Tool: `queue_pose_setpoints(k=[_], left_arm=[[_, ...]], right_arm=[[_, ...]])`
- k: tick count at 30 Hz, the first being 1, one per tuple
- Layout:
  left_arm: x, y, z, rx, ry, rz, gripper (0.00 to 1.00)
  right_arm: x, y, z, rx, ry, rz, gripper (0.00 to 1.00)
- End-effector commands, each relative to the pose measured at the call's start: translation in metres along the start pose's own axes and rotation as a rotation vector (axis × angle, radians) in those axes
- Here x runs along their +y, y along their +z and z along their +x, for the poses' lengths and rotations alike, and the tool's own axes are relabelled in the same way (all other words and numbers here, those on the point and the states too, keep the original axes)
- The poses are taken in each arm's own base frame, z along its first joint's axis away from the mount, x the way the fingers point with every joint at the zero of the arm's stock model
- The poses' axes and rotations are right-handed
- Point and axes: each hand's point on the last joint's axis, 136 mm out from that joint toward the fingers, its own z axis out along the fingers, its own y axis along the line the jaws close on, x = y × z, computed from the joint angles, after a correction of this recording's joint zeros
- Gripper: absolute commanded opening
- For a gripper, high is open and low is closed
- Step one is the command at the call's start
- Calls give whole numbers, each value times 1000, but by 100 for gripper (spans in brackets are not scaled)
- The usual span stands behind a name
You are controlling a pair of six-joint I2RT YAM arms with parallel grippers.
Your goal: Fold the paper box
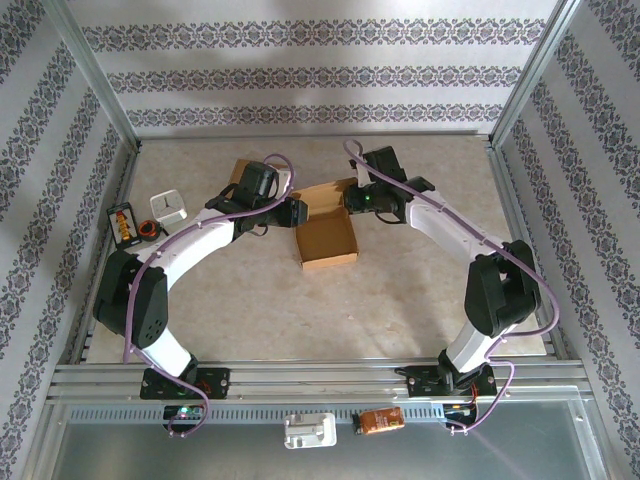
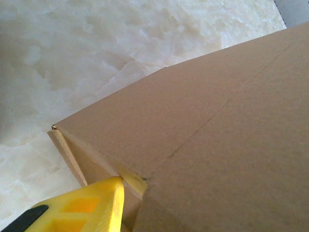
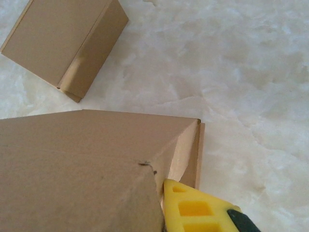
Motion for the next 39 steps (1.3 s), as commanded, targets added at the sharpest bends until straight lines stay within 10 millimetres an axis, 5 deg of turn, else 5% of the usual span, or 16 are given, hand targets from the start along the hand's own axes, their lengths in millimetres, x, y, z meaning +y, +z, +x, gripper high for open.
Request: queue_pose_setpoints(k=[1,14,22,33,37,39], left_arm=[[0,3,6,18,9,18,35],[0,-3,31,18,13,51,36],[-4,-15,43,-5,10,73,44],[-30,-57,43,-115,-38,166,50],[-41,-88,29,-220,-72,183,50],[-24,-103,18,-277,-194,80,45]], right_arm=[[12,4,10,50,14,-34,13],[-15,6,54,61,-59,79,14],[-10,-6,62,38,-21,59,29],[20,-66,73,-55,76,-105,55],[27,-101,59,-141,140,-146,59],[24,-116,44,-177,242,-172,60]])
